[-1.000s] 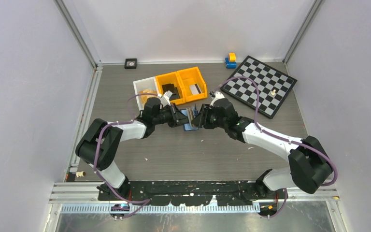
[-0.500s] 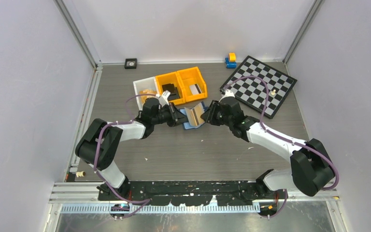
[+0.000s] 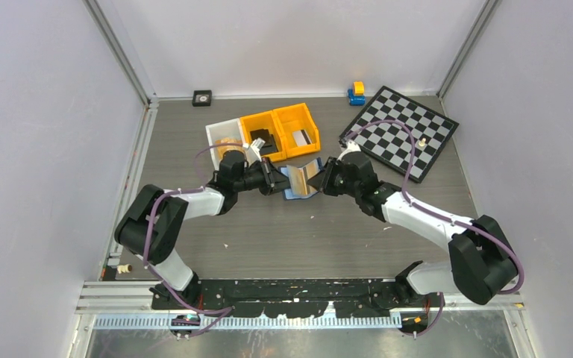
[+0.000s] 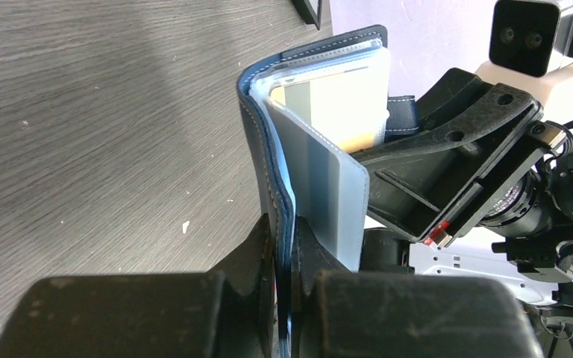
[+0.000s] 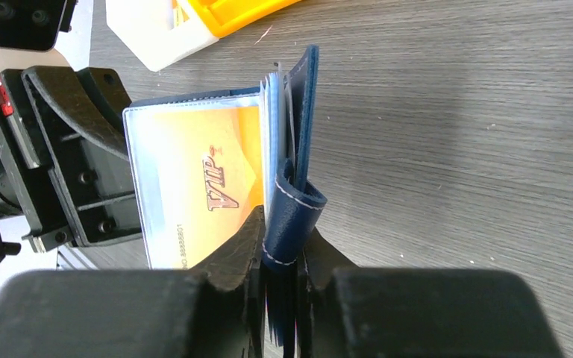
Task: Take the credit cards out of the card holder
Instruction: Remove the credit card from the card holder.
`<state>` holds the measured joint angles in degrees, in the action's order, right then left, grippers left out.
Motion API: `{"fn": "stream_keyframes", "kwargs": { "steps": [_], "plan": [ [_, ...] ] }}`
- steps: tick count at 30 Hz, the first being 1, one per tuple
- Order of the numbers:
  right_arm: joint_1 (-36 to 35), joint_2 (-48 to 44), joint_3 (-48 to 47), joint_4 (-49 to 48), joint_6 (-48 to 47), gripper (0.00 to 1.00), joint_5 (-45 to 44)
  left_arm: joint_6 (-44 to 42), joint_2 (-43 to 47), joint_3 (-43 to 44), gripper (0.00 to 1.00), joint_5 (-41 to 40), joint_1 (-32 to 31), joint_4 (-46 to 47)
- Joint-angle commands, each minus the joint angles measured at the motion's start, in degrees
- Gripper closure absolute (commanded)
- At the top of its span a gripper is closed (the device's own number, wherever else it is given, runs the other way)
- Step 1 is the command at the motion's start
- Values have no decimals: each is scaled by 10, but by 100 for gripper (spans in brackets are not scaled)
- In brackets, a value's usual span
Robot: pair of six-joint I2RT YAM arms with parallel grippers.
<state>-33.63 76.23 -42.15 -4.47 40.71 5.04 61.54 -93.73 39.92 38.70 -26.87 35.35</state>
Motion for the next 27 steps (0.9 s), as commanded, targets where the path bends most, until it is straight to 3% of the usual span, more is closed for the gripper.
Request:
{"fn": "stream_keyframes", "kwargs": {
  "steps": [1, 9, 15, 20, 27],
  "plan": [
    [9, -46, 20, -23, 7, 92, -27, 12, 33, -9, 95, 9, 15, 48],
    [13, -99, 56, -61, 10, 99, -35, 21, 54, -31, 76, -2, 22, 83],
    [14, -128, 78, -88, 16, 100, -30, 69, 61, -78, 65, -7, 37, 219],
    [14, -139, 85, -107, 16, 100, -13, 80, 41, -75, 47, 2, 38, 237],
    [14, -142, 91, -129, 20, 99, 9, 80, 7, -54, 48, 14, 37, 197]
  ]
}}
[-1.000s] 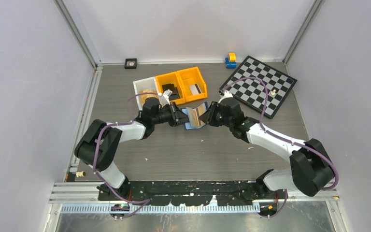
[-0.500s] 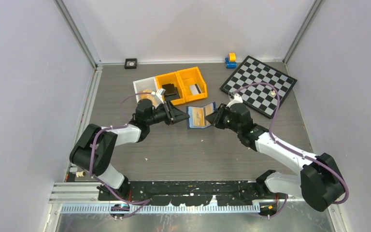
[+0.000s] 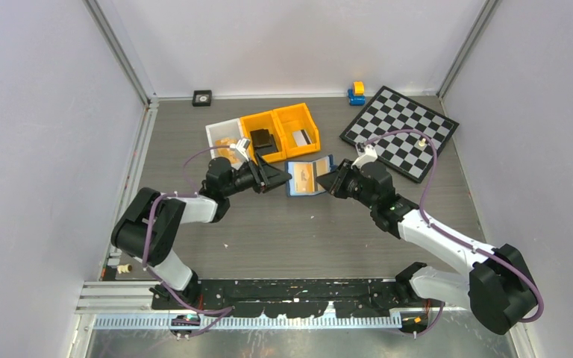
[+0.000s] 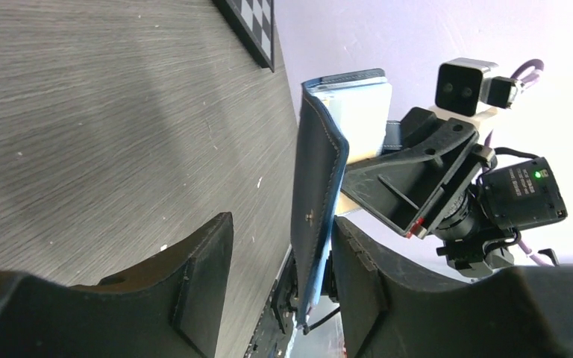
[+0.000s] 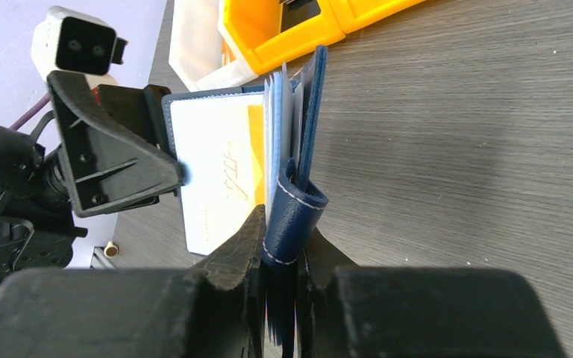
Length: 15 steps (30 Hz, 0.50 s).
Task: Take the credit cards out of the card holder
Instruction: Remove the credit card from the card holder.
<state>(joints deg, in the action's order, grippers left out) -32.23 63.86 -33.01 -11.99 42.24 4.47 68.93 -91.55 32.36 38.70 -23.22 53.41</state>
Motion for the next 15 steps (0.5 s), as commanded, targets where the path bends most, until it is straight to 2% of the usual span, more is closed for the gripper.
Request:
{"fn": "stream_keyframes", "kwargs": {
  "steps": [1, 13, 15],
  "plan": [
    [0, -18, 0, -54, 5, 99, 17, 8, -18, 23, 49, 17, 0, 21],
    [0, -3, -6, -58, 5, 100, 35, 6, -23, 35, 52, 30, -10, 24],
    [0, -1, -7, -58, 5, 99, 38, 6, -28, 38, 59, 33, -11, 22]
  ]
}}
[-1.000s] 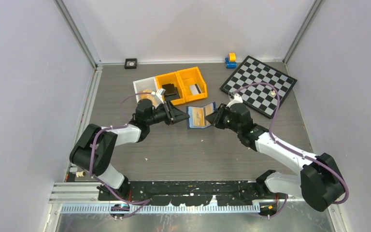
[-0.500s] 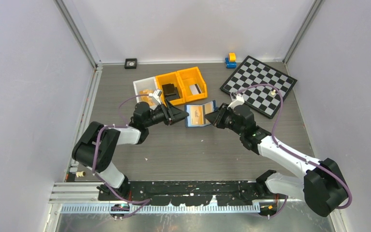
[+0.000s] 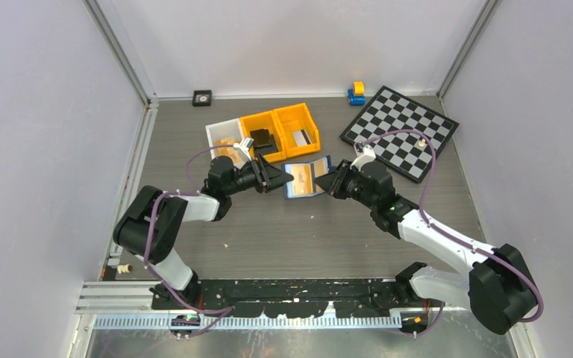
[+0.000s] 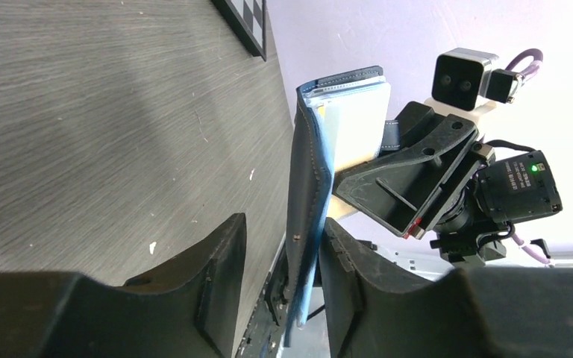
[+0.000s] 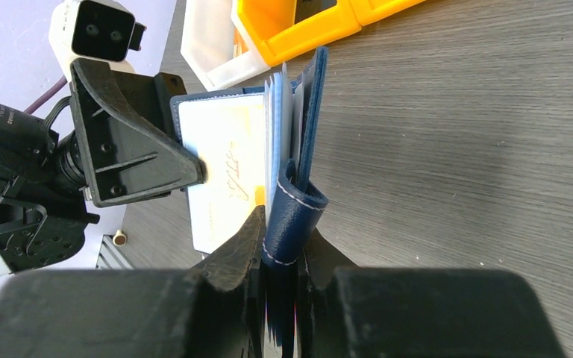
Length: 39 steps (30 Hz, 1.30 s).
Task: Take the credit cards out of the card holder
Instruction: Remove the credit card from the card holder.
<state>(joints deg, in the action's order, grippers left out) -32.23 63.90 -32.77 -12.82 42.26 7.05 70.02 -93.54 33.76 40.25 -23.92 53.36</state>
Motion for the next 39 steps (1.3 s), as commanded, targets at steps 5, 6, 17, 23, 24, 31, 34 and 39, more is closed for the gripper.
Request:
{"fn": "stream_keyframes", "kwargs": {
  "steps": [5, 6, 17, 23, 24, 31, 34, 39],
  "plan": [
    [1, 3, -11, -46, 6, 97, 6, -2, -19, 30, 92, 21, -4, 21],
    [1, 2, -11, -42, 6, 94, -2, -1, -20, 30, 96, 22, -4, 23],
    [3, -53, -23, 84, 5, 34, -182, -24, 18, 19, 100, 2, 1, -13],
    [3, -112, -3, 67, -19, 39, -173, -37, 22, 21, 100, -3, 1, -37],
    [3, -116, 1, 55, -24, 45, -156, -37, 22, 22, 100, -2, 1, -37],
    [4, -18, -29, -7, -6, 61, 6, -20, 16, 25, 100, 15, -2, 0],
    [9, 40, -42, -32, 13, 59, 68, -11, 18, 23, 100, 19, -3, 17],
    [31, 100, -40, -98, 60, 57, 145, 21, 22, 16, 100, 25, -3, 55]
  ]
}}
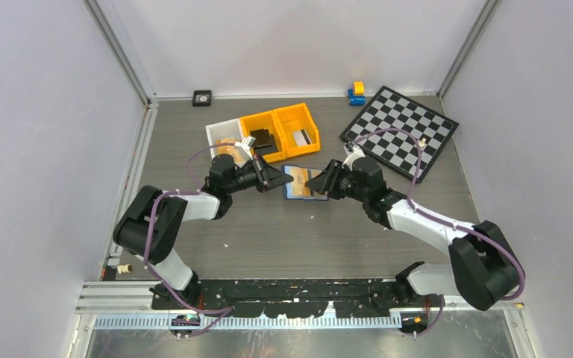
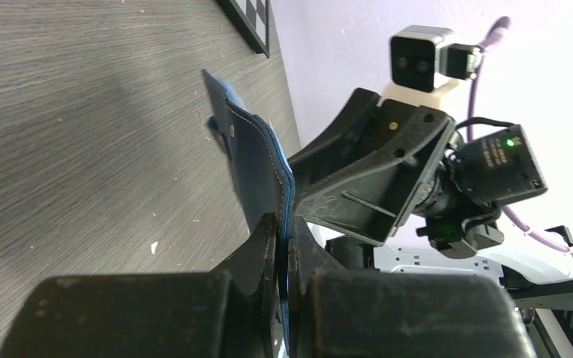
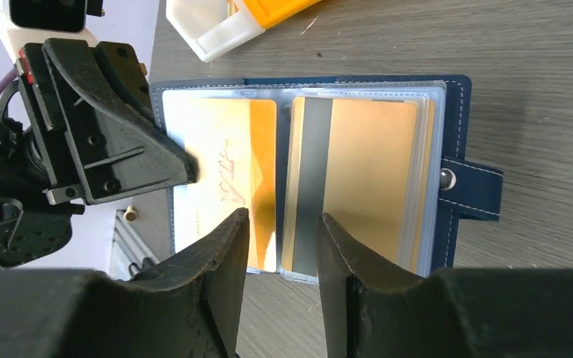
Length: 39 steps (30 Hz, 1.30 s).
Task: Take the credit cards out of the card holder
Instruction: Remove the credit card from the card holder.
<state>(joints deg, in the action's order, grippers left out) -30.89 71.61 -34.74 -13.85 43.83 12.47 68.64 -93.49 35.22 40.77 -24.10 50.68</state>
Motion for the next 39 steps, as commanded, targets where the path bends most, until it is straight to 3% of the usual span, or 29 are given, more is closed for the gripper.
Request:
{"fn": "stream_keyframes", "kwargs": {
  "steps": [1, 8, 11, 23, 30, 39],
  "plan": [
    [23, 29, -17, -105, 55, 56, 103, 47, 21, 0, 100, 23, -2, 100],
    [42, 63, 10, -239, 128, 57, 182, 72, 23, -2, 100, 31, -2, 131],
    [46, 68, 19, -279, 149, 62, 193, 75, 23, -1, 100, 33, -2, 134],
    [69, 72, 44, -355, 208, 98, 202, 81, 24, -6, 100, 29, 0, 155],
    [106, 70, 66, -348, 222, 99, 178, 83, 45, -24, 99, 17, 13, 172],
    [129, 46, 78, -323, 216, 99, 160, 58, 67, -28, 99, 10, 18, 129]
  ]
}}
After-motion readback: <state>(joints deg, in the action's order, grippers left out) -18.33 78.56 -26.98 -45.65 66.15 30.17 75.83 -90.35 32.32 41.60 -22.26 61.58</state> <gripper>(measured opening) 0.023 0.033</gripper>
